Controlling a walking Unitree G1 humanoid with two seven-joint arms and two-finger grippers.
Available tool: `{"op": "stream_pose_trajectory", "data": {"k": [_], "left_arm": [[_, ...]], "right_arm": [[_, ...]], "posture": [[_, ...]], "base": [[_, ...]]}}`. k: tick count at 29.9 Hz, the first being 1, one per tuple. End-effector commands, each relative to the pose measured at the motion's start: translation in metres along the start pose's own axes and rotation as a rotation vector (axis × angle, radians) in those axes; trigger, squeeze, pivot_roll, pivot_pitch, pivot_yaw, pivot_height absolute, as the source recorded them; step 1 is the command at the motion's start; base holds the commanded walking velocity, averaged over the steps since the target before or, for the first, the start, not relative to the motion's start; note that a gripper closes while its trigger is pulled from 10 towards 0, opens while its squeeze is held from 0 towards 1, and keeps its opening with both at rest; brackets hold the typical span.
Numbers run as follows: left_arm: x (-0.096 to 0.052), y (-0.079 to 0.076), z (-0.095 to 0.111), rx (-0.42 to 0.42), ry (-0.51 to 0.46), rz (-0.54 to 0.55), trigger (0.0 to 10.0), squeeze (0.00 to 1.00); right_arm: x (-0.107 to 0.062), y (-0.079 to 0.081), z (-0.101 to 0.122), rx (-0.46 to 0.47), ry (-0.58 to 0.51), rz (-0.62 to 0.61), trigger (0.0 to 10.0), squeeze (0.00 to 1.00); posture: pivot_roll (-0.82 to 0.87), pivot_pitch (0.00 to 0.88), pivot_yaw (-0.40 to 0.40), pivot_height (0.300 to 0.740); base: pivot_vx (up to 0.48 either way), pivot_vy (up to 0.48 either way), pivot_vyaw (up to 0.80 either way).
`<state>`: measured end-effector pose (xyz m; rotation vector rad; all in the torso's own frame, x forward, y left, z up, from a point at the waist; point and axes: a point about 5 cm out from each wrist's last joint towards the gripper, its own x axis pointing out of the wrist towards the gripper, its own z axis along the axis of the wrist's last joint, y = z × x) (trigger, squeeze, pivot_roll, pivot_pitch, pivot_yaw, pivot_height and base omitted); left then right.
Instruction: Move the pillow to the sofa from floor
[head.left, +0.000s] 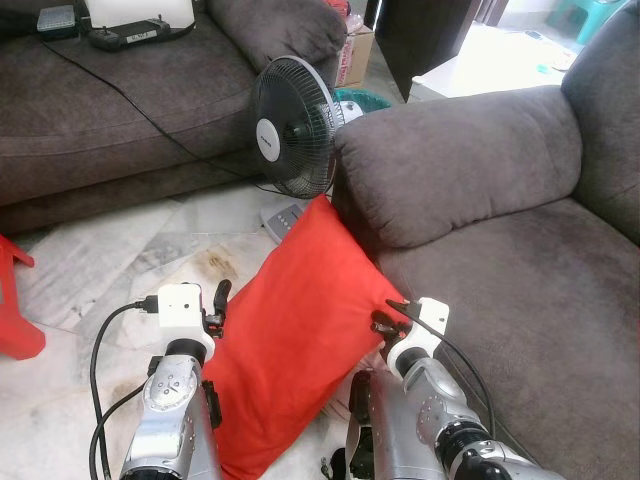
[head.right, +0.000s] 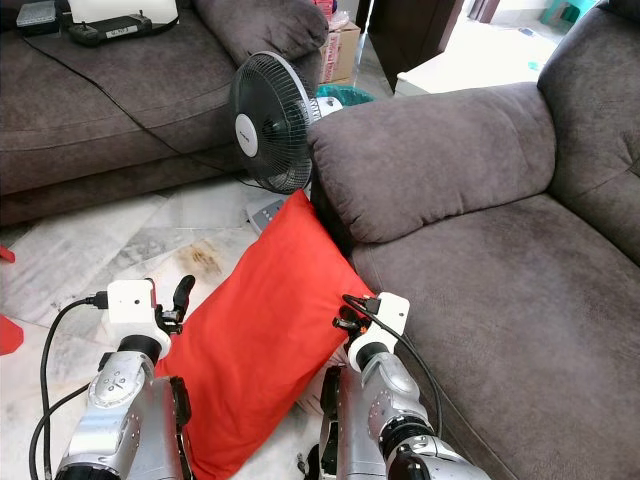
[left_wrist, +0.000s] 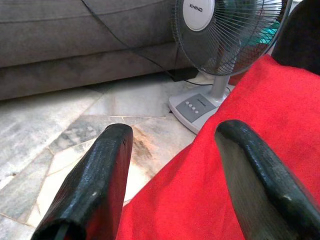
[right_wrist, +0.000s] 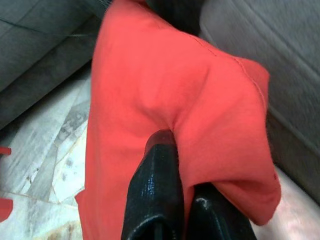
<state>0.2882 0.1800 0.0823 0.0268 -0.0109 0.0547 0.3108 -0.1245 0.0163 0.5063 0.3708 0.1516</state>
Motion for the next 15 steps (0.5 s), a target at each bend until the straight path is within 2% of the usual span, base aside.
{"op": "stream_pose_trajectory", "data": {"k": [1,7,15], "left_arm": [[0.0005,-0.0035,-0.002,-0.011,0.007,-0.013,10.0,0.0],[0.0016,-0.0055,-0.0024,-0.009,0.01,-0.024,10.0,0.0],[0.0028,-0.005,-0.0024,-0.004,0.009,-0.03,10.0,0.0]], "right_arm": [[-0.0004,-0.0048,0.0163,-0.037,-0.086,-0.004,10.0,0.0],[-0.0032,-0.0084,0.0221,-0.036,-0.148,-0.014,10.0,0.0],[-0.0043,-0.0084,0.0223,-0.028,-0.167,-0.015,10.0,0.0]], "posture": [[0.16,0.095,-0.119,0.511],[0.16,0.097,-0.111,0.511],[0.16,0.099,-0.105,0.563]], "base": [[0.0,0.0,0.0],[0.0,0.0,0.0],[0.0,0.0,0.0]]}}
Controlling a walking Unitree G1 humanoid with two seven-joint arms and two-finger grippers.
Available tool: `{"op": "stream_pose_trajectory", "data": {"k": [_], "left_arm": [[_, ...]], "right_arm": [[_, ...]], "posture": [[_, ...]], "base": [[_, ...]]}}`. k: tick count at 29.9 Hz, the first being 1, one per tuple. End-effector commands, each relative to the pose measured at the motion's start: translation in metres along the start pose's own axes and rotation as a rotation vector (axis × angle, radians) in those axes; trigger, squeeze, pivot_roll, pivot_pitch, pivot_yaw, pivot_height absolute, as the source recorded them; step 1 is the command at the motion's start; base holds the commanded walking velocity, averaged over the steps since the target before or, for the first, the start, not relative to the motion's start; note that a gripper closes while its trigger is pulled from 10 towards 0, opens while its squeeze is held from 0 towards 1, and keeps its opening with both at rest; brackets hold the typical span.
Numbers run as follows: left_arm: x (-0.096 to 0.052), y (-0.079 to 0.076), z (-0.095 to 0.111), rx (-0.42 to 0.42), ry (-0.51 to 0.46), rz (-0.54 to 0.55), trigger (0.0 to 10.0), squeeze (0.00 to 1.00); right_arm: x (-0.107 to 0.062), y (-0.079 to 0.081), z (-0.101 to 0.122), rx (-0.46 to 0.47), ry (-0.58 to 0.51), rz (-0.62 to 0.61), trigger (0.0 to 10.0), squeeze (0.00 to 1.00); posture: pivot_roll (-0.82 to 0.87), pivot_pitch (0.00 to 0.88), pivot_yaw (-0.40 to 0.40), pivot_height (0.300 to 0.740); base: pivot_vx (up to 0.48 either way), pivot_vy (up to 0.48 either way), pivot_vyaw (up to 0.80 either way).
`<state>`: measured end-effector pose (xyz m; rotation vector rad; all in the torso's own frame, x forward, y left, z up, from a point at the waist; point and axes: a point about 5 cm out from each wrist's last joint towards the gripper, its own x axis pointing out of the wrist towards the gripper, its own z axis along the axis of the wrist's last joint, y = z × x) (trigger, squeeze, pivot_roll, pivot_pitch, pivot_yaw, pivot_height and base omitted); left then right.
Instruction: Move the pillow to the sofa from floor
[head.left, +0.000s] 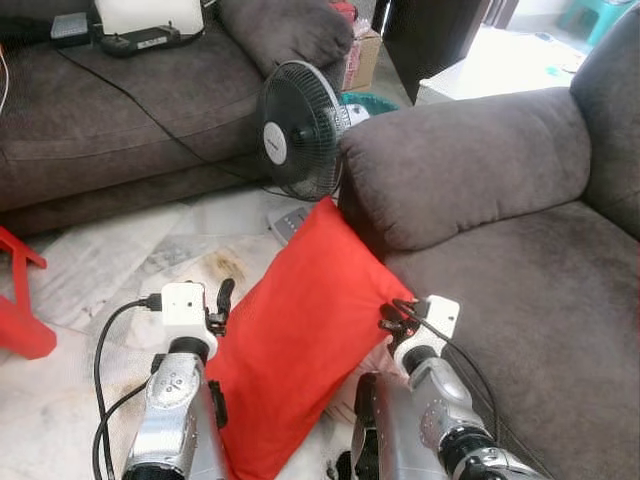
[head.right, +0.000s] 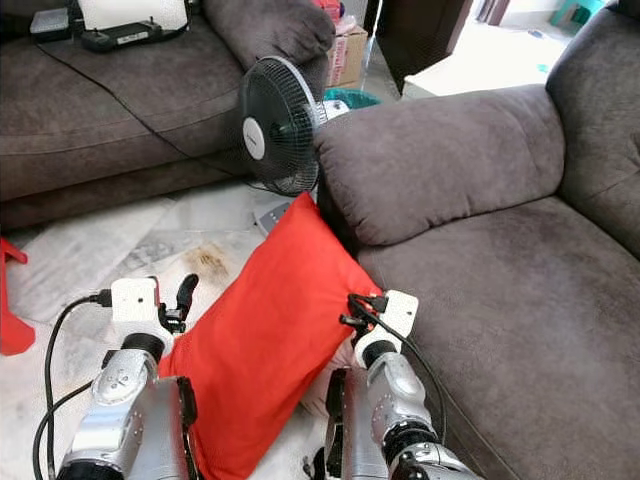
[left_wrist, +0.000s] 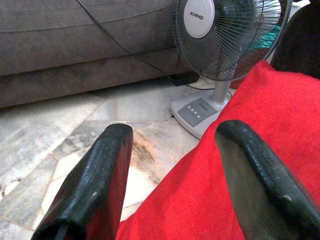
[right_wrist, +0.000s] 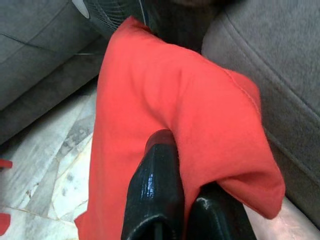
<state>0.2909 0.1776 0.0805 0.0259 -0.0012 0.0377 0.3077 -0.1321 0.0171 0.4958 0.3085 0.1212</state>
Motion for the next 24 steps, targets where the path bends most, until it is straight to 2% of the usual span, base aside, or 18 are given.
{"op": "stream_pose_trajectory", "data": {"k": [1,15,24], "left_arm": [[0.0003,-0.0024,-0.0007,-0.003,-0.001,-0.013,10.0,0.0],[0.0007,-0.0038,-0.001,0.001,-0.003,-0.027,10.0,0.0],[0.0016,-0.0047,-0.0013,0.004,-0.002,-0.036,10.0,0.0]], "right_arm": [[0.0018,-0.0025,0.0193,-0.016,-0.1,0.001,10.0,0.0],[0.0015,-0.0008,0.0196,-0.006,-0.113,0.018,10.0,0.0],[0.0003,-0.0051,0.0214,-0.013,-0.12,0.002,10.0,0.0]], "posture": [[0.16,0.099,-0.105,0.563],[0.16,0.086,-0.098,0.663],[0.16,0.076,-0.092,0.726]], "base": [[0.0,0.0,0.0],[0.0,0.0,0.0],[0.0,0.0,0.0]]}}
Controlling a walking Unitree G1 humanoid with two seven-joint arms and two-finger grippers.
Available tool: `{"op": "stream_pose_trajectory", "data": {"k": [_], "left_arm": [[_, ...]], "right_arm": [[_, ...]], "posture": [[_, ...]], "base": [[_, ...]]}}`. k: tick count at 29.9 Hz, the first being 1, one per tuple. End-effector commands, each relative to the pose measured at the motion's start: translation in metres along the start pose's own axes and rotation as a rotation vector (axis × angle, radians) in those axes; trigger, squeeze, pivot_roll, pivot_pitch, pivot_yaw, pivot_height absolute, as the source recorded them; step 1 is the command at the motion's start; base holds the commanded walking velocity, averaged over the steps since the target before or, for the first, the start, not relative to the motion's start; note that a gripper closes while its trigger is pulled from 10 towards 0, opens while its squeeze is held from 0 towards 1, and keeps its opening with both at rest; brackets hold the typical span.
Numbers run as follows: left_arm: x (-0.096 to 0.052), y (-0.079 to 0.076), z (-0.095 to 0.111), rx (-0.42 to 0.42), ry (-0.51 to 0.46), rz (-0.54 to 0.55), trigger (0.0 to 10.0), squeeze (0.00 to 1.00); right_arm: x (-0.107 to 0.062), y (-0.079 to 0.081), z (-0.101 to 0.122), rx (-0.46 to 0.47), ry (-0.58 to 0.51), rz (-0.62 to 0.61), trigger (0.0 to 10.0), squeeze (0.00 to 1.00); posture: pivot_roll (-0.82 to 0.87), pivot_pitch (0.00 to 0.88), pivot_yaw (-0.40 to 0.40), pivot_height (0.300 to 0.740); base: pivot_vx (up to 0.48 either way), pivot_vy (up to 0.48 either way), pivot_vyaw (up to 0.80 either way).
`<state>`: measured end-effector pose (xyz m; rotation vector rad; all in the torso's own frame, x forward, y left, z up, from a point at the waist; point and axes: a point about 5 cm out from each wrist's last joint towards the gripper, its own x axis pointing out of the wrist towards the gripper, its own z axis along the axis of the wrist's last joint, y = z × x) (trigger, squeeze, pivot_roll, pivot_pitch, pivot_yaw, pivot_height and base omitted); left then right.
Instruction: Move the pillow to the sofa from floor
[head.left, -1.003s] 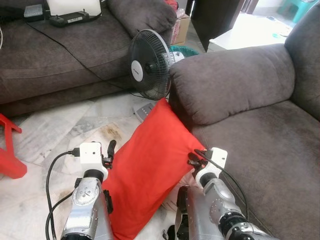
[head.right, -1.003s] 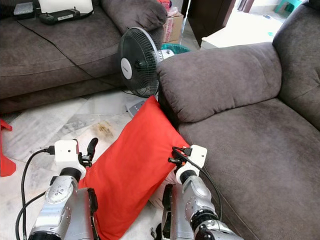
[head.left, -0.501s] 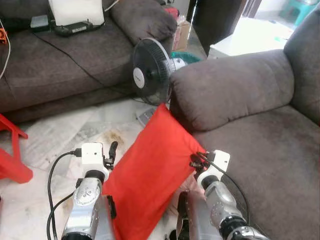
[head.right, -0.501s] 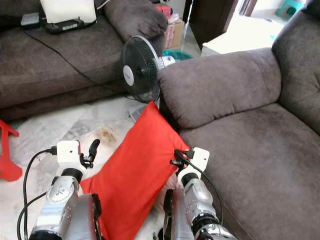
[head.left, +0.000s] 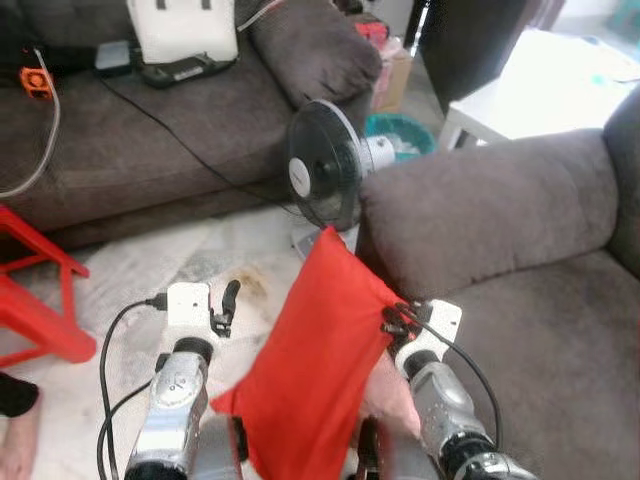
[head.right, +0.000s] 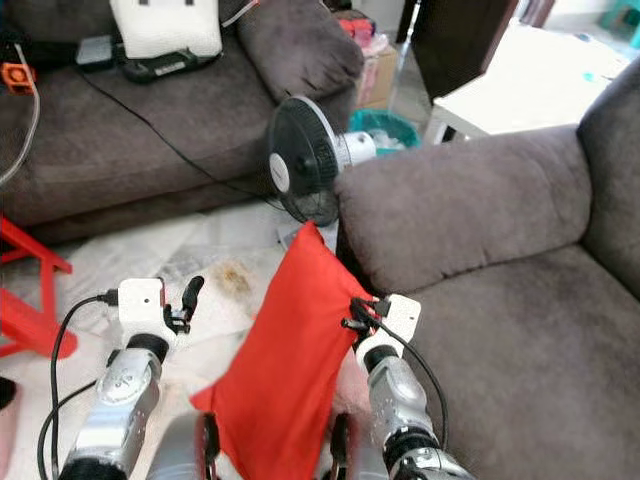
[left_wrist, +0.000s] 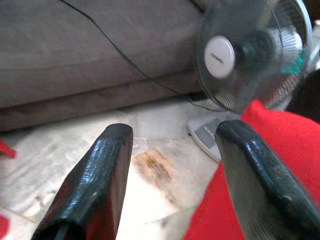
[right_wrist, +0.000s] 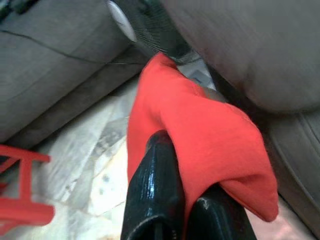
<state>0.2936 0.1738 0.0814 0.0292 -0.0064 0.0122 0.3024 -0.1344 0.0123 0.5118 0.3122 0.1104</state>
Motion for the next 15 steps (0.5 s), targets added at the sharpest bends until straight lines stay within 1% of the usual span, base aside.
{"op": "stream_pose_trajectory", "data": {"k": [1,15], "left_arm": [[-0.0009,-0.0009,-0.0023,0.001,0.004,-0.011,10.0,0.0],[0.0003,0.0016,-0.002,0.008,0.002,-0.022,10.0,0.0]], "right_arm": [[0.0042,-0.0009,0.026,-0.028,-0.121,0.011,10.0,0.0],[0.0036,-0.004,0.0263,-0.025,-0.123,-0.01,10.0,0.0]], "posture": [[0.16,0.076,-0.092,0.726],[0.16,0.055,-0.078,0.726]], "base": [[0.0,0.0,0.0],[0.0,0.0,0.0]]}}
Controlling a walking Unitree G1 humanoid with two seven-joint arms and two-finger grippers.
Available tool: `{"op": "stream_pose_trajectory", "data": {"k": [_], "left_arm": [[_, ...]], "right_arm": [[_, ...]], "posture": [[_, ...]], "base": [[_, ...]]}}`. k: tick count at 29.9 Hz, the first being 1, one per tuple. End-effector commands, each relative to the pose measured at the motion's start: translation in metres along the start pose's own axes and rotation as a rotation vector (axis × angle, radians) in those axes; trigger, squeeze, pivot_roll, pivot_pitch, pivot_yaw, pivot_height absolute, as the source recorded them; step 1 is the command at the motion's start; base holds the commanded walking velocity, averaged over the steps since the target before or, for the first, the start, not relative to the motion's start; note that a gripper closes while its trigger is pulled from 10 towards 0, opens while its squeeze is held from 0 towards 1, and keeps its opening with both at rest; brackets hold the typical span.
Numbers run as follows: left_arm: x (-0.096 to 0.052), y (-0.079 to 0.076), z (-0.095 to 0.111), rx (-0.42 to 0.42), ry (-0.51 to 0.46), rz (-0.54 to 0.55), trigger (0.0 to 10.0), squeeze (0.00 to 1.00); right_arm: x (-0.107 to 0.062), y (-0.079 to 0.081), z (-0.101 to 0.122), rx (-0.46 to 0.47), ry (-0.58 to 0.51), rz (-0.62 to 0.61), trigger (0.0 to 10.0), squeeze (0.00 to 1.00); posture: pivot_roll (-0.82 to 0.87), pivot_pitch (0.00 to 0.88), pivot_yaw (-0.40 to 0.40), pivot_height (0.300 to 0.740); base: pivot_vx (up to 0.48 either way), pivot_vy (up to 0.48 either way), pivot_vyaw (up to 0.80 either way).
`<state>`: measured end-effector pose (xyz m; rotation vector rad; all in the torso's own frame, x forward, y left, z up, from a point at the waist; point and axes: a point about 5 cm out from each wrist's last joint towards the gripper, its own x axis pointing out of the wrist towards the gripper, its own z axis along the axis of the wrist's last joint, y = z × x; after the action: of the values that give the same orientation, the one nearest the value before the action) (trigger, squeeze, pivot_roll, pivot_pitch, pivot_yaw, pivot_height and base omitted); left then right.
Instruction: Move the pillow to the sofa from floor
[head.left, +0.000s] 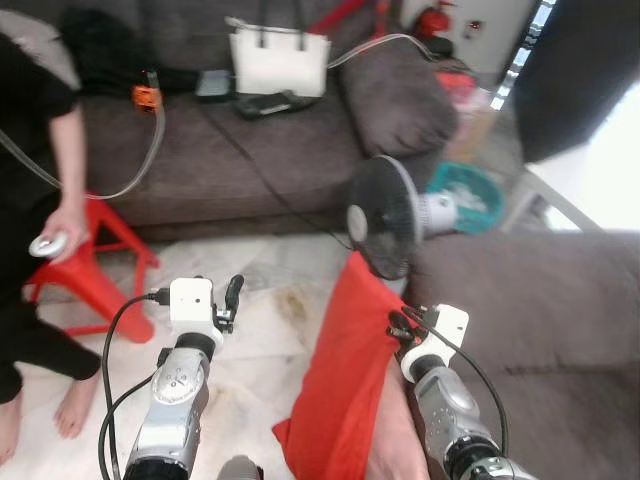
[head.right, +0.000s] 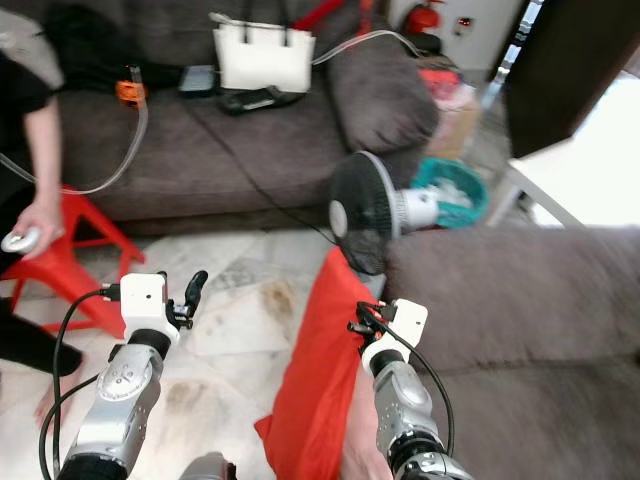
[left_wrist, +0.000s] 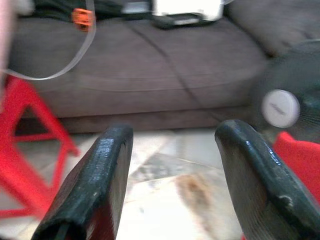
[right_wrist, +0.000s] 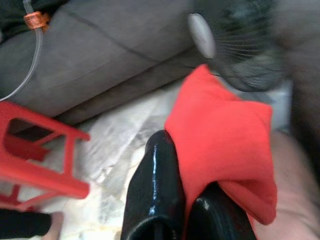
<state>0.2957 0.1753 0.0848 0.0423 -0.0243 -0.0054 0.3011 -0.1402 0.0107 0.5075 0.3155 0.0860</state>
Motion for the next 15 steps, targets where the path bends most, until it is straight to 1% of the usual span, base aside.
{"op": "stream_pose_trajectory", "data": {"k": [1,8,15], "left_arm": [[-0.001,-0.001,-0.005,-0.004,0.02,-0.008,10.0,0.0],[0.0,-0.001,-0.006,-0.002,0.027,-0.013,10.0,0.0],[0.0,-0.002,-0.007,-0.001,0.03,-0.017,10.0,0.0]], "right_arm": [[0.006,0.001,0.026,-0.025,-0.121,0.01,10.0,0.0],[0.004,-0.008,0.029,-0.024,-0.125,-0.033,10.0,0.0],[0.002,-0.012,0.028,-0.024,-0.122,-0.055,10.0,0.0]], "posture": [[0.16,0.056,-0.076,0.726],[0.16,0.061,-0.072,0.726],[0.16,0.063,-0.071,0.726]], "base": [[0.0,0.0,0.0],[0.0,0.0,0.0],[0.0,0.0,0.0]]}}
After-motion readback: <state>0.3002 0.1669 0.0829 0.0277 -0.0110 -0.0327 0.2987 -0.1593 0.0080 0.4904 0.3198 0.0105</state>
